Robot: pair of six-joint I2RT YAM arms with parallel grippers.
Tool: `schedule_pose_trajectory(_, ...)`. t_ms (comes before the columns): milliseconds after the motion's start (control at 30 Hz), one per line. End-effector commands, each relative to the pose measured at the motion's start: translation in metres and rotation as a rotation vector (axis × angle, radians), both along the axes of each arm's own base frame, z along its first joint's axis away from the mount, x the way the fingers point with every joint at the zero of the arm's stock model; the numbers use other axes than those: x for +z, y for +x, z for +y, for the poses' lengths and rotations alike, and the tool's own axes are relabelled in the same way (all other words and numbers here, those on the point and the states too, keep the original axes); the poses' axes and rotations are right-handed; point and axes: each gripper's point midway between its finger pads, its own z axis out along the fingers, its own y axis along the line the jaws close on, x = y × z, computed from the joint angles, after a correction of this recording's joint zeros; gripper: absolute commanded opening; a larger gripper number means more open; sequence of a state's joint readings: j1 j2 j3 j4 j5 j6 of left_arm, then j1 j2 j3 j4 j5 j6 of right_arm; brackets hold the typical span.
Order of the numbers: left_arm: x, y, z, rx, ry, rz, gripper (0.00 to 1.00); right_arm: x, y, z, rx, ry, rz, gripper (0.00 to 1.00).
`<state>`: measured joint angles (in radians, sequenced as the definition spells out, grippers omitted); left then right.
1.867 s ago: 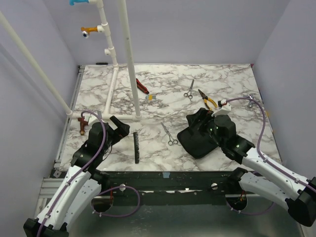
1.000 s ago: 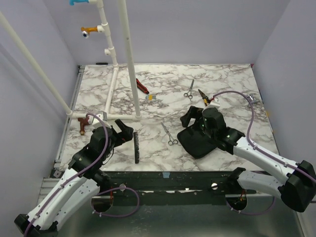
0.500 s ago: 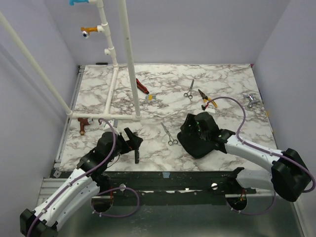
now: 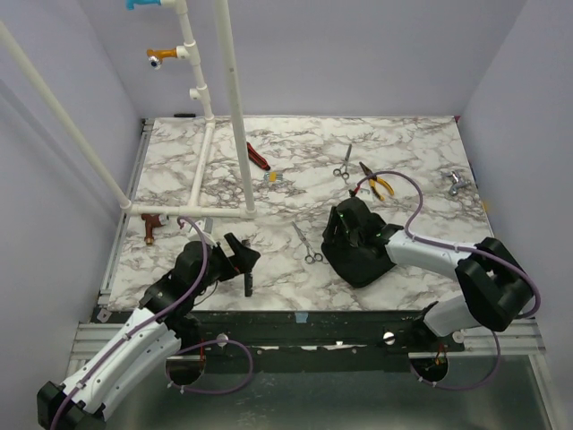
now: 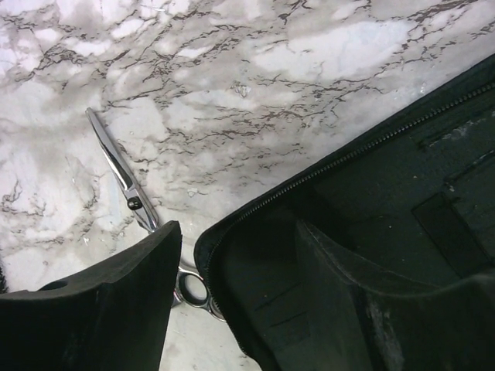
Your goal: Sort the hair-cutting tools
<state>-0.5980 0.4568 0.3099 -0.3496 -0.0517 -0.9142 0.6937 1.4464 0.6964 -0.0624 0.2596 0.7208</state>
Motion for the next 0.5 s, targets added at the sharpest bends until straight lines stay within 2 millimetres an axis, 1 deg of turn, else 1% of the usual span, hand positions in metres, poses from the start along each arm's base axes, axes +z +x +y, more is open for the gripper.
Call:
schedule_pose_trajectory(0,-0.016,-0.005,0.007,0.036,0.015,0.050,0.94,0.004,0.006,0.013,0.041,0.031,-0.016,0.62)
schedule_pose_trajectory(100,-0.018,-0.005,0.009,0.049,0.021,0.057,0.93,0.001,0.005,0.016,0.060,0.011,-0.011,0.60)
schedule_pose_trajectory(200,-0.021,-0.005,0.017,0.087,0.050,0.075,0.92,0.004,0.005,0.017,0.066,-0.004,-0.020,0.59)
schedule_pose_trajectory(267,-0.026,-0.005,0.028,0.136,0.090,0.102,0.91,0.014,0.006,0.016,0.068,-0.007,-0.046,0.61)
schedule_pose_trajectory(333,-0.031,-0.004,0.036,0.165,0.139,0.125,0.87,0.029,0.005,0.017,0.076,-0.008,-0.080,0.65)
schedule_pose_trajectory(400,-0.036,-0.004,0.039,0.166,0.189,0.154,0.81,0.041,0.003,0.016,0.086,-0.013,-0.104,0.67)
schedule_pose_trajectory(467,-0.042,-0.004,0.039,0.157,0.234,0.197,0.76,0.047,-0.003,0.016,0.101,-0.011,-0.114,0.68)
